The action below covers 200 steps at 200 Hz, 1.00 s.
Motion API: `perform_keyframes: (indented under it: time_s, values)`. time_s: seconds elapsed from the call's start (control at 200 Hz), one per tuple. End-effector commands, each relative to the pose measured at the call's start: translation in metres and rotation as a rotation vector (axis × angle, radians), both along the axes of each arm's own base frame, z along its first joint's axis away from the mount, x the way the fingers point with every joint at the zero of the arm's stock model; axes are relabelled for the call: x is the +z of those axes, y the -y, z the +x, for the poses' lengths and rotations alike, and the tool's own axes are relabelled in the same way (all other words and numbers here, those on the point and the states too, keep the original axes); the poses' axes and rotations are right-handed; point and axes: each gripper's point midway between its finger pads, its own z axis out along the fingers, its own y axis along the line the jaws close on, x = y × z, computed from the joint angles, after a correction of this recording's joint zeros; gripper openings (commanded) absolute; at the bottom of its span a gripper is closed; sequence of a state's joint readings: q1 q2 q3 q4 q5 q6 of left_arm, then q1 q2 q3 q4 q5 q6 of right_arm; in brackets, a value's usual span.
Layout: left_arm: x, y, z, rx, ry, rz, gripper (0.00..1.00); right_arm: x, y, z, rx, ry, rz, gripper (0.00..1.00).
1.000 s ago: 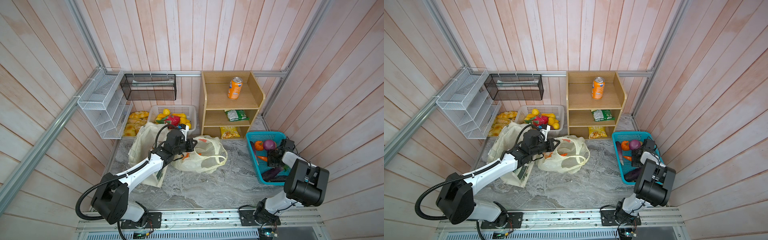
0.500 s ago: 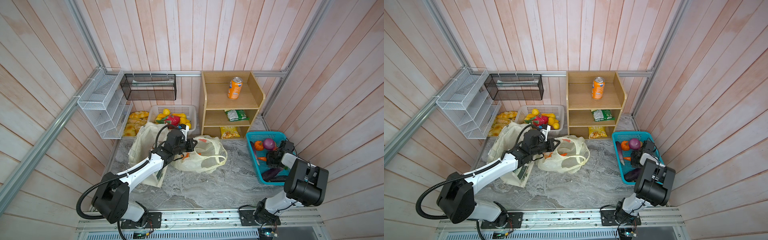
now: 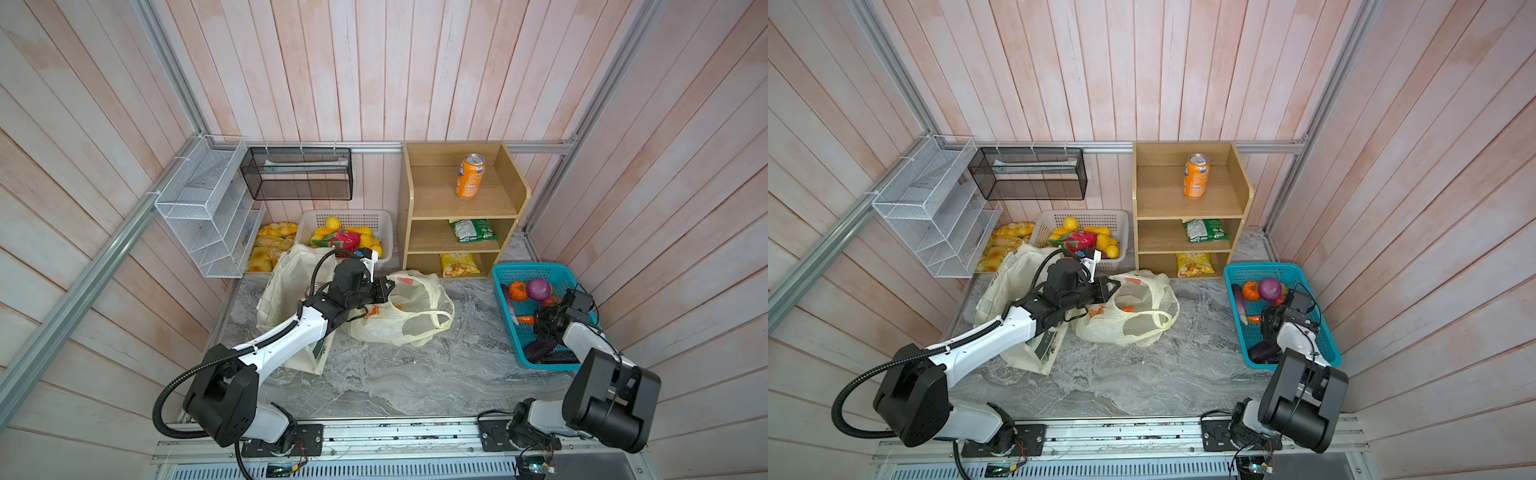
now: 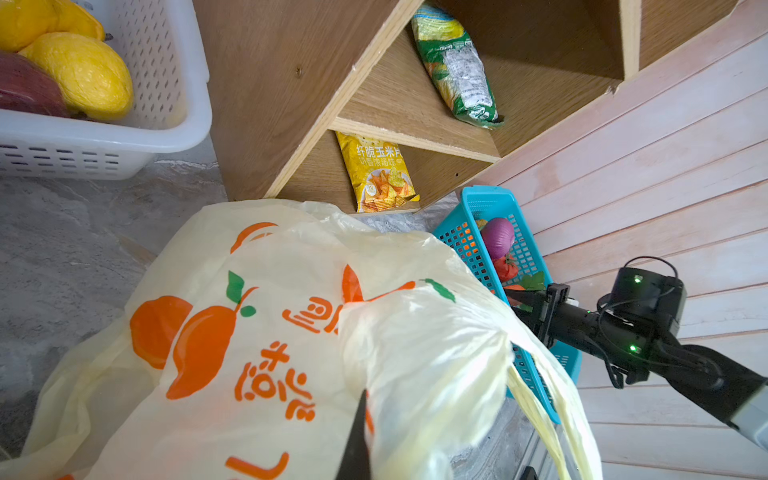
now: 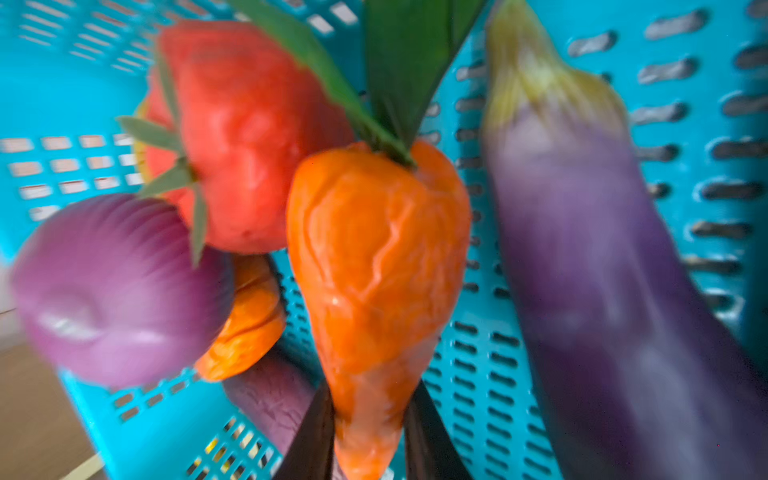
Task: Place the mixed food into the grocery bags and tie them
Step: 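Grasp a second orange carrot in the teal basket with the right gripper, then lift the carrot with the right gripper and carry it to the bag mouth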
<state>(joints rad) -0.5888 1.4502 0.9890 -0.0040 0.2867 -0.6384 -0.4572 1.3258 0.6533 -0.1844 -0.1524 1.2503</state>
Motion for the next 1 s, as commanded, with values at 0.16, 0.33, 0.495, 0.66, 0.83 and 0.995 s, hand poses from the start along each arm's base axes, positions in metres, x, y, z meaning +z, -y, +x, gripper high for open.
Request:
perform_keyframes:
  time_s: [0.16,0.33,0.495,0.66,0.83,0.995]
  values:
    - [0.013,0.000,0.002,-0.002,0.039,-0.017,0.00,0.025,-0.010,-0.011,0.032,0.106,-0.038,0.15]
    - [0.014,0.001,0.002,-0.005,0.040,-0.020,0.00,0.067,-0.021,-0.007,0.125,0.243,-0.100,0.15]
    - [0.012,0.001,0.002,-0.005,0.034,-0.027,0.00,0.106,-0.047,-0.003,0.262,0.365,-0.143,0.14]
    - [0.012,0.001,0.003,-0.004,0.033,-0.030,0.00,0.130,-0.093,0.001,0.485,0.468,-0.158,0.15]
    - [0.012,0.002,0.004,-0.003,0.033,-0.034,0.00,0.129,-0.154,-0.006,0.747,0.519,-0.143,0.15]
    - [0.015,0.002,0.004,-0.003,0.037,-0.035,0.00,0.115,-0.214,-0.028,1.003,0.550,-0.065,0.16]
